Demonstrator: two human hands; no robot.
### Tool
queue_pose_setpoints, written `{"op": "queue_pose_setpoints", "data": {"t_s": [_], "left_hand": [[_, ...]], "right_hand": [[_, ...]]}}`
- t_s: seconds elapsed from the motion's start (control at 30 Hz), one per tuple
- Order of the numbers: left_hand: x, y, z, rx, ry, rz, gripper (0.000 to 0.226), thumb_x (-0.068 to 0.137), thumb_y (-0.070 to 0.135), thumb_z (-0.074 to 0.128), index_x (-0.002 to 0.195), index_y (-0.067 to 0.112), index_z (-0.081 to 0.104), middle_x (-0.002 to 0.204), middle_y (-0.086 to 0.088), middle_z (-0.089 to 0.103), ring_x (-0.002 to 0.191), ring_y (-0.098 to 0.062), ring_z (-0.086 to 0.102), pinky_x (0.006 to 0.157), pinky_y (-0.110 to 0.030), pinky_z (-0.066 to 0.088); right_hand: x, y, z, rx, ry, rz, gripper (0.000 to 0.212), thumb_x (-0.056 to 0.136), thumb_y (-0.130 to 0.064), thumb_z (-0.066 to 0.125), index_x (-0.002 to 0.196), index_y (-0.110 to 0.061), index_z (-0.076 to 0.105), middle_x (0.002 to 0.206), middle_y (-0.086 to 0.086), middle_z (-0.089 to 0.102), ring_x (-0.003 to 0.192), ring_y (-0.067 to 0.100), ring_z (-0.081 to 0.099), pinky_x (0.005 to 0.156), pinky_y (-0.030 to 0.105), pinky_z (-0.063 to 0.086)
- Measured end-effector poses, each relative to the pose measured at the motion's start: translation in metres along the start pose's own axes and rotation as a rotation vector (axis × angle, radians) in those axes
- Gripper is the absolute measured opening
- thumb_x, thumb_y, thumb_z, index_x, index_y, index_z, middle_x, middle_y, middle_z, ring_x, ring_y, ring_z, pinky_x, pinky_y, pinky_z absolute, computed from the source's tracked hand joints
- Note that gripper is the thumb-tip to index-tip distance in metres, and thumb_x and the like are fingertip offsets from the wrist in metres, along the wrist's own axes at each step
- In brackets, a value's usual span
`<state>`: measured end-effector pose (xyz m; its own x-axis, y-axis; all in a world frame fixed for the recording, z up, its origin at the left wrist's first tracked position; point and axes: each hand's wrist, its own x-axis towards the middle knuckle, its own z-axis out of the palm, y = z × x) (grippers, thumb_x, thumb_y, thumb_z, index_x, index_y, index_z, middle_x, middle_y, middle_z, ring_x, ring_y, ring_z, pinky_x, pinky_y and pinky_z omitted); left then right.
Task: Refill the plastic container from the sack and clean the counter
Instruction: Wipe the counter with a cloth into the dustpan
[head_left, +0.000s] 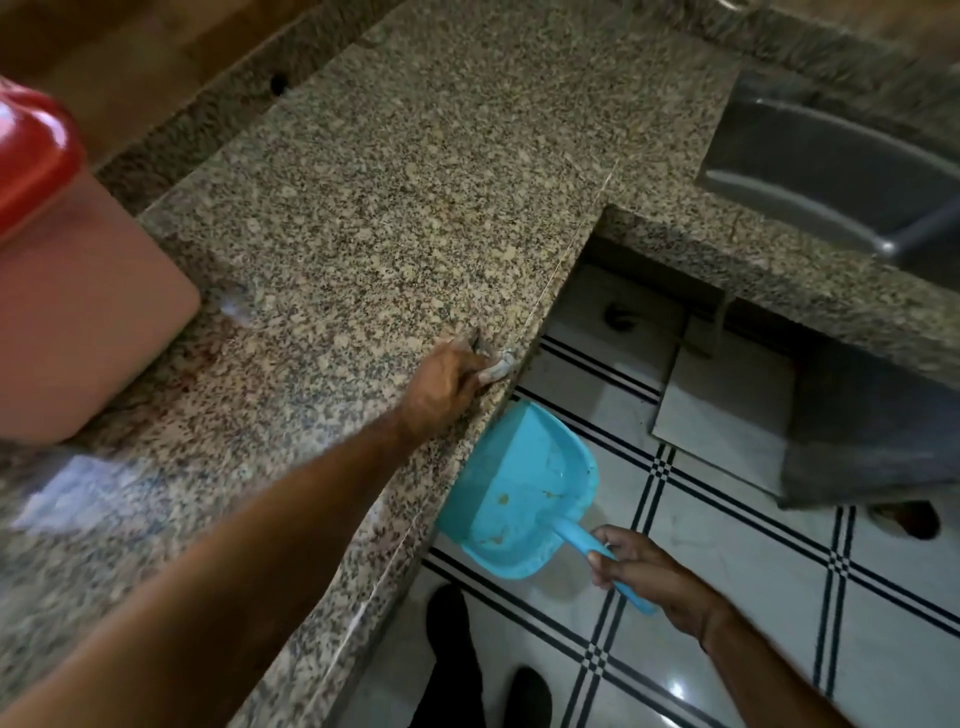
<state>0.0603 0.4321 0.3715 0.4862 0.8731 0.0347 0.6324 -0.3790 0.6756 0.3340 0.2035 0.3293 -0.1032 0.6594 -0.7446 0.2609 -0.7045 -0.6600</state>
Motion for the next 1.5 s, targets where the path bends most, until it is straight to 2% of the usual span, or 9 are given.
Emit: {"op": "queue_pose_setpoints", "data": {"t_s": [0.37,0.6,0.77,0.83,0.9,1.03,1.17,1.27,1.5], "left_hand": [[-0.186,-0.002,-0.006,0.107,0.086,-0.081,0.042,0.101,0.042,0.048,0.108,0.013,0.077,0.087,-0.003,0.065,0.078,-0.022,0.061,0.069,-0.043,0.05],[-0.223,0.029,-0.021,0.16,0.087,-0.232,0.022,0.101,0.015,0.058,0.114,0.014,0.076,0.085,0.004,0.056,0.076,-0.017,0.059,0.061,-0.027,0.043],[-0.255,0.049,-0.061,-0.022,0.345,-0.372,0.022,0.105,0.023,0.054,0.11,0.018,0.075,0.086,0.011,0.07,0.061,0.013,0.061,0.048,-0.006,0.045],[-0.294,0.033,-0.062,0.038,0.422,-0.52,0.021,0.107,0.026,0.049,0.101,0.024,0.07,0.082,0.01,0.065,0.069,0.006,0.063,0.058,-0.012,0.051],[-0.342,0.015,-0.049,0.149,0.466,-0.732,0.022,0.105,0.024,0.044,0.092,0.021,0.061,0.088,-0.002,0.065,0.076,-0.012,0.061,0.068,-0.038,0.057],[-0.406,0.028,-0.021,0.24,0.542,-0.868,0.011,0.103,0.028,0.052,0.103,0.021,0.06,0.1,-0.004,0.063,0.085,-0.02,0.053,0.069,-0.031,0.037],[-0.4,0.061,-0.003,0.208,0.509,-0.951,0.014,0.101,0.033,0.058,0.104,0.02,0.06,0.092,0.002,0.061,0.075,-0.013,0.053,0.054,-0.02,0.028],[-0.382,0.07,0.009,0.128,0.509,-1.038,0.013,0.099,0.026,0.061,0.109,0.018,0.058,0.096,0.004,0.06,0.072,-0.007,0.049,0.054,-0.017,0.03],[-0.302,0.067,0.018,0.067,0.517,-0.939,0.013,0.103,0.023,0.054,0.116,0.02,0.055,0.101,0.004,0.06,0.08,-0.011,0.055,0.053,-0.014,0.027]], "right_hand": [[-0.059,0.038,0.024,-0.096,-0.114,-0.02,0.008,0.1,-0.021,0.062,0.101,-0.013,0.063,0.082,-0.001,0.066,0.077,0.007,0.064,0.08,0.023,0.051],[-0.087,0.058,0.053,-0.144,-0.147,-0.046,0.011,0.102,-0.015,0.059,0.1,-0.004,0.06,0.081,0.004,0.063,0.079,0.014,0.058,0.075,0.022,0.05],[-0.093,0.064,0.065,-0.146,-0.133,-0.044,0.008,0.101,-0.017,0.06,0.098,-0.011,0.06,0.079,0.002,0.063,0.078,0.014,0.059,0.077,0.025,0.049],[-0.096,0.066,0.07,-0.15,-0.126,-0.037,0.007,0.102,-0.019,0.06,0.098,-0.013,0.06,0.081,0.003,0.063,0.077,0.013,0.059,0.074,0.023,0.048],[-0.099,0.069,0.075,-0.16,-0.11,-0.023,0.008,0.102,-0.019,0.058,0.101,-0.012,0.06,0.082,0.003,0.063,0.076,0.013,0.058,0.065,0.018,0.045],[-0.106,0.075,0.091,-0.163,-0.106,0.011,0.014,0.103,-0.022,0.057,0.108,-0.01,0.061,0.085,0.004,0.065,0.076,0.012,0.059,0.059,0.017,0.041],[-0.109,0.077,0.107,-0.151,-0.102,0.026,0.017,0.103,-0.02,0.058,0.111,-0.005,0.062,0.084,0.005,0.064,0.072,0.009,0.059,0.057,0.011,0.045],[-0.109,0.078,0.12,-0.151,-0.101,0.033,0.022,0.101,-0.023,0.06,0.112,-0.003,0.061,0.081,0.002,0.066,0.074,0.01,0.061,0.068,0.022,0.045],[-0.111,0.082,0.143,-0.092,-0.07,0.022,0.024,0.102,-0.018,0.059,0.112,0.004,0.059,0.085,0.008,0.063,0.071,0.01,0.059,0.058,0.009,0.047]]}}
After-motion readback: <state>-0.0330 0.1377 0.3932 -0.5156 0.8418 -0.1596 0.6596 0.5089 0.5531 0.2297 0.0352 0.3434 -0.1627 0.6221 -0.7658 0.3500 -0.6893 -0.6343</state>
